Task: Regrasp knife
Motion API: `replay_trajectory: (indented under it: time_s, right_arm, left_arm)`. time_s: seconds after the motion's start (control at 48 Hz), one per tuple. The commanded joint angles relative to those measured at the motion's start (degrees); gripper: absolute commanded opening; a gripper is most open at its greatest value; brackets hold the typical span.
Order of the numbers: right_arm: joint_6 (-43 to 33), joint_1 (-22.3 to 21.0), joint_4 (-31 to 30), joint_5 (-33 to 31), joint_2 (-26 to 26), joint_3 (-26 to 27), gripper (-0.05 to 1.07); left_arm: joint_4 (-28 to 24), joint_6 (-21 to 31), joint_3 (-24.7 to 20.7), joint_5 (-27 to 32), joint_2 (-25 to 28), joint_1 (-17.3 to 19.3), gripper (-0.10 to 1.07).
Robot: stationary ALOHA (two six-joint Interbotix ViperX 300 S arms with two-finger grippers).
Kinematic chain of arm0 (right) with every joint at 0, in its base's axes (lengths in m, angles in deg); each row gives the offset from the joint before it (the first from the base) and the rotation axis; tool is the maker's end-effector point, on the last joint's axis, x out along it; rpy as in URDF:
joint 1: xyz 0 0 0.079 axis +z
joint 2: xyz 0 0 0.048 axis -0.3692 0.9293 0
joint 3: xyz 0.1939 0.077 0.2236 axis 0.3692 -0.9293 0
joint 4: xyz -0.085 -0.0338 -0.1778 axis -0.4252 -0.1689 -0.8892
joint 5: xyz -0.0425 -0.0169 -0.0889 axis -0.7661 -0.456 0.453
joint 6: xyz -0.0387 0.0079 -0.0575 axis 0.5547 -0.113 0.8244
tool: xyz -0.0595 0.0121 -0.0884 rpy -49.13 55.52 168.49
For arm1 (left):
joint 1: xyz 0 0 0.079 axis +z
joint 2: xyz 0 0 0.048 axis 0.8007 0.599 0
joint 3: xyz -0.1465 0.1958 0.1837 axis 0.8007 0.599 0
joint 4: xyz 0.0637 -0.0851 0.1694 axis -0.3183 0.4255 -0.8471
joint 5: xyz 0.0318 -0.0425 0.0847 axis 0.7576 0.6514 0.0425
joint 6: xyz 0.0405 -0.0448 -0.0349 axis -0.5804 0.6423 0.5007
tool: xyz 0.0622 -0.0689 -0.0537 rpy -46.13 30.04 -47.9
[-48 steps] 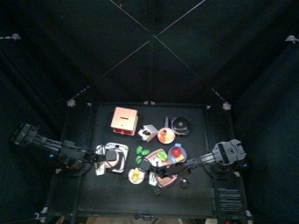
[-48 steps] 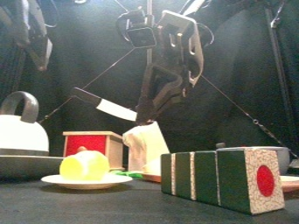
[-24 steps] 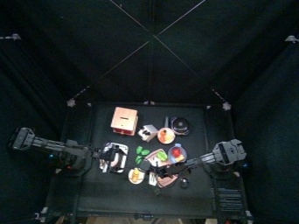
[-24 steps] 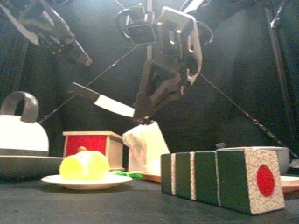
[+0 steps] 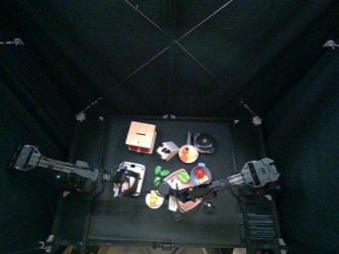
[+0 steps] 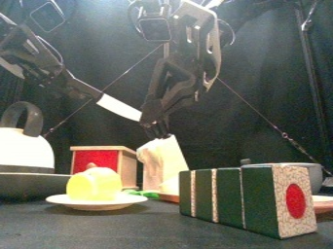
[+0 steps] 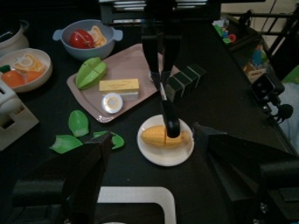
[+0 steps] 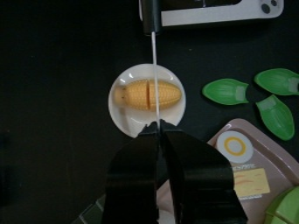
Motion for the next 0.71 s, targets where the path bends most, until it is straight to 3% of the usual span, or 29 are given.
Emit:
replay_trajectory:
  time_s: [0.0, 0.458, 0.688]
  right_arm:
    - [0.1, 0.0, -0.1, 0.3, -2.3, 1.6, 0.11]
    - [0.3, 0.0, -0.2, 0.3, -2.1, 1.5, 0.11]
    - [0.1, -0.2, -0.2, 0.3, -2.0, 1.6, 0.11]
  left_arm:
    - [0.3, 0.0, -1.1, -1.7, 0.8, -0.7, 1.03]
    - [3.9, -0.2, -4.0, -7.7, 9.9, -1.1, 1.02]
    - [3.8, -0.1, -4.0, -8.3, 10.4, -1.2, 0.90]
